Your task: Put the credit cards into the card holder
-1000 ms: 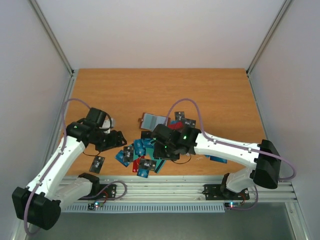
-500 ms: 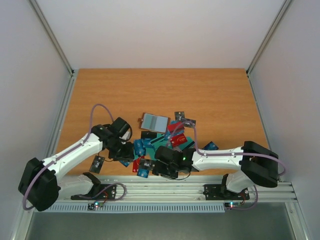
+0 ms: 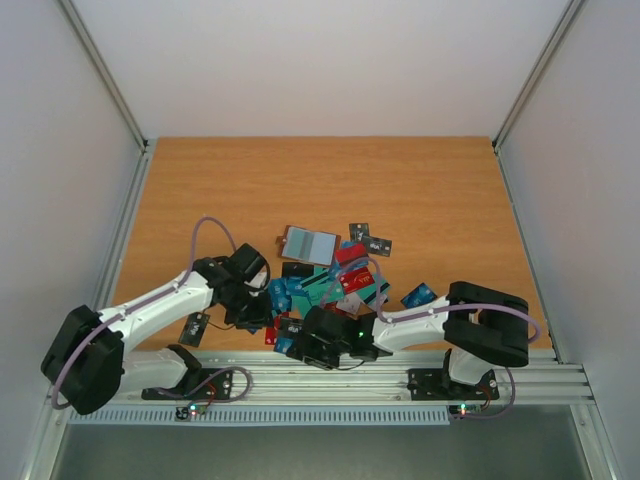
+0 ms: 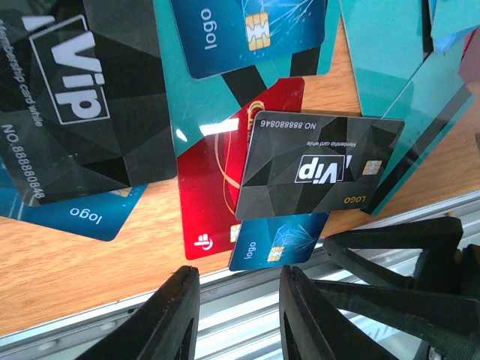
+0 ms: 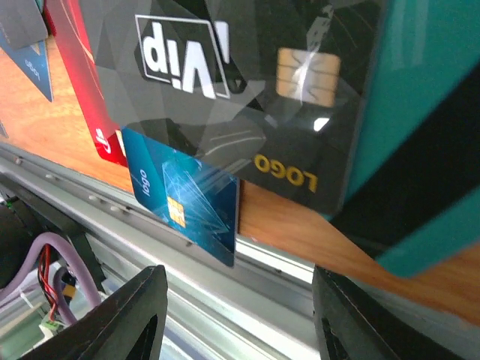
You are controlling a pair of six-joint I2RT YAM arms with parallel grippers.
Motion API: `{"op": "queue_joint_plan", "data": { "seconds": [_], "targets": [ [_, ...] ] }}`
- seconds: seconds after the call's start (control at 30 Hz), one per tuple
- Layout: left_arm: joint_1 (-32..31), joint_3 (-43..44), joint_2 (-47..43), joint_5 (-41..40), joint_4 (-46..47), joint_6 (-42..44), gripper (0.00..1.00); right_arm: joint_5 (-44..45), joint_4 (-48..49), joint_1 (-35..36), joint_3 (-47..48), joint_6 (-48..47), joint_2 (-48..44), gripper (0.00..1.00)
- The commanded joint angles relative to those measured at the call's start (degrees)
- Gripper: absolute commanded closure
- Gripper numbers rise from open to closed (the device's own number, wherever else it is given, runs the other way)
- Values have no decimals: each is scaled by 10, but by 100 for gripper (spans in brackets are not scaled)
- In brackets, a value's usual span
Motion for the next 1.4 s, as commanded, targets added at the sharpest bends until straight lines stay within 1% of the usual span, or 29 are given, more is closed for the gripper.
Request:
{"op": "queue_joint_plan", "data": {
  "seconds": [0.0,0.1,0.27,0.37,0.67,0.83,1.03,1.37],
  "targets": [
    [-4,-15,1,21,35,-5,68,13,75,16,8,27,36,46],
    [-7,-20,6,28,44,-9,71,15,108,15,1,38,52,47],
    [-13,-40,19,53,83,-30,75,30,115,15,-13,50,50,48],
    [-21,-53,32,57,101,-35,76,41,121,15,-21,57,50,49],
    [-24,-93,58,78,148,-42,76,50,210,15,-55,83,85,53],
    [-25,-106,81,87,176,-45,76,50,222,14,-56,84,95,57],
    [-26,-115,90,97,192,-50,77,59,207,14,-53,74,83,70],
    [-27,-124,81,109,199,-56,77,75,167,14,-36,53,53,86]
  ]
}}
